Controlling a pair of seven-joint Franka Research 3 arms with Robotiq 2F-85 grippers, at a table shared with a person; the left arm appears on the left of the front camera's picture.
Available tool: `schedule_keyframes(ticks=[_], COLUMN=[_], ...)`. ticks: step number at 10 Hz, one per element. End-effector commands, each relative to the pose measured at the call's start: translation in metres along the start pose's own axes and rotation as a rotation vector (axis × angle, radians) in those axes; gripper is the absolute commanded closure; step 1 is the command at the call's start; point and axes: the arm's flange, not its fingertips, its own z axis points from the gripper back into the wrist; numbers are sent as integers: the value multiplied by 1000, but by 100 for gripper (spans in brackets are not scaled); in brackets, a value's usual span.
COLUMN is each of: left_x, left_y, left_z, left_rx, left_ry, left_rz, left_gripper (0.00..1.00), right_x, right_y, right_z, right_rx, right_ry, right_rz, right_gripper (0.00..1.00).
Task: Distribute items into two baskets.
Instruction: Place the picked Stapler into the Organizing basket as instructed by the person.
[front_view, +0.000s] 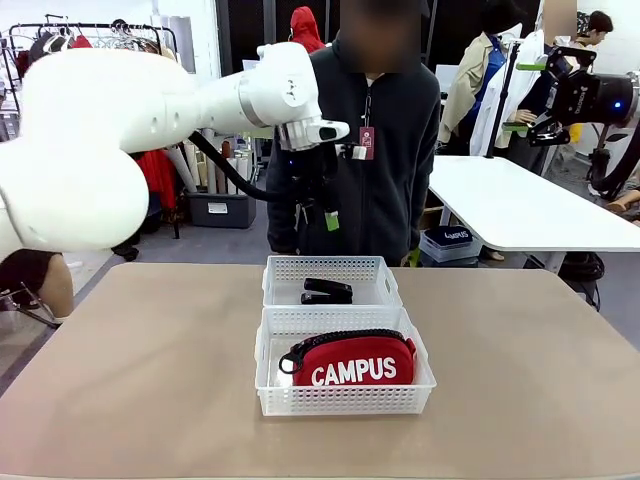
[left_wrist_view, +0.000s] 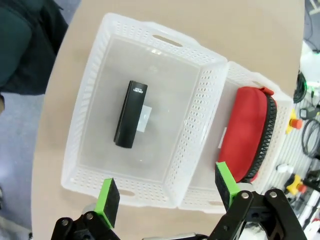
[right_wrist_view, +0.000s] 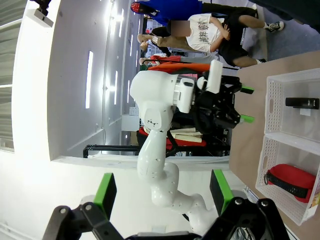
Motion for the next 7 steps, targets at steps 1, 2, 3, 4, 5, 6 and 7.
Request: schedule_keyframes(ticks=[1,2,3,4,5,6,7], left_x=[-30,0,0,0,0,-3,-19], left_y=[-16,0,0,0,0,-2,-1], left_z=[0,0,0,0,0,-2,19], left_rx=[22,0,0,0,0,-2,-66], left_ry=[-43,0,0,0,0,-6,-8], left_rz=[29,0,0,0,0,17,46], left_gripper=[0,0,0,0,0,0,0], right_x=[-1,-1,-1,-1,-1,-1,-1], right_y=[2,2,2,2,2,2,2], right_z=[-2,-2,-2,-2,-2,-2,-2], right_rx=[1,1,1,1,1,1,1], right_ry=[3,3,3,3,3,3,3], right_rz=[3,3,3,3,3,3,3], right_gripper=[0,0,0,0,0,0,0])
